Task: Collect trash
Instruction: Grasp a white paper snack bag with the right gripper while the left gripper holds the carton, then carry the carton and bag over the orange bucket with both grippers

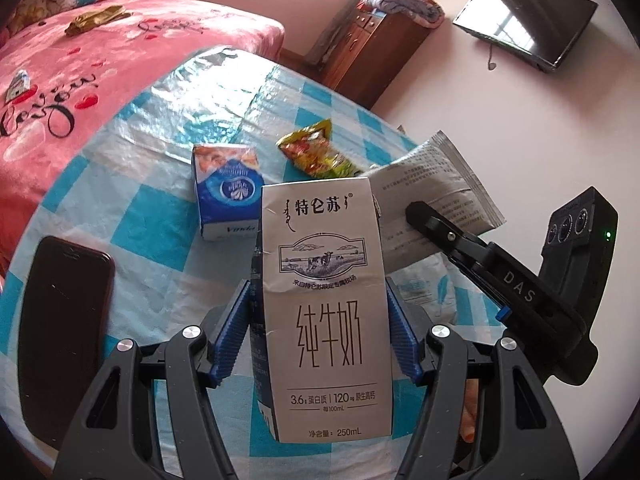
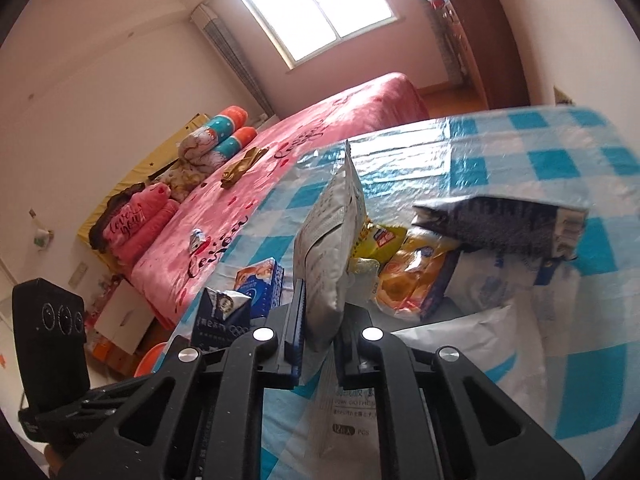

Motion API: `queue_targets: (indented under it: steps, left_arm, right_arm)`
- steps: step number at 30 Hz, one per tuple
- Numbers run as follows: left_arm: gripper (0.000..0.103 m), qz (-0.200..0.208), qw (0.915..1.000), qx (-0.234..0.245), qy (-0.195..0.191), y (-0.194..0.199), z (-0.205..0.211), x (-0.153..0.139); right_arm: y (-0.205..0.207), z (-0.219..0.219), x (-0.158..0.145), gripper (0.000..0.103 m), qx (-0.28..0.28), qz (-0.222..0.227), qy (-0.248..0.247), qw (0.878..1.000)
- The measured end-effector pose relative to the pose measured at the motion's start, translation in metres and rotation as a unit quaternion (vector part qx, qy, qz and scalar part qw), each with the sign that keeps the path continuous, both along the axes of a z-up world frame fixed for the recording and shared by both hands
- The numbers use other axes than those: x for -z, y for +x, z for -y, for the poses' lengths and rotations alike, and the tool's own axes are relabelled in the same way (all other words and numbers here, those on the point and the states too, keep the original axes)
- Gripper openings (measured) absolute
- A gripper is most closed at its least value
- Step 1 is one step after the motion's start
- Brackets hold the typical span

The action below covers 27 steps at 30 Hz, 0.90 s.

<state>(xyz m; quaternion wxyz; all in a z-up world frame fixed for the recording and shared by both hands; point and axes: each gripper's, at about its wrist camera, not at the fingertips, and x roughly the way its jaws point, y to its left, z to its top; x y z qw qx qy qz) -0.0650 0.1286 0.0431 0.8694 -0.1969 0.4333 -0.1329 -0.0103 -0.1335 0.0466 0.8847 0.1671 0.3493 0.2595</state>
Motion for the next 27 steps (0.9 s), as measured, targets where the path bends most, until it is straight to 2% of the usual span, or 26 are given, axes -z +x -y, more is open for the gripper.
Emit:
queue_targets:
  steps: [14, 20, 27]
  left_arm:
    - [0.064, 0.05, 0.9987, -0.012, 0.001, -0.022, -0.03, -0.03]
    - [0.064, 0.069, 0.9964, -0.046, 0.015, -0.035, -0.064, -0.041]
    - [0.064, 0.079, 0.9901, -0.109, 0.04, -0.065, -0.121, -0.046]
  right_arm:
    - [-0.034, -0.018, -0.045, 0.012, 0.001, 0.042, -0.028, 0.999]
    - [-0.043, -0.043, -0.065, 0.012, -0.036, 0.054, -0.022, 0.998]
    - [-0.059, -0.1, -0.093, 0.012, -0.112, 0.062, -0.001, 0.992]
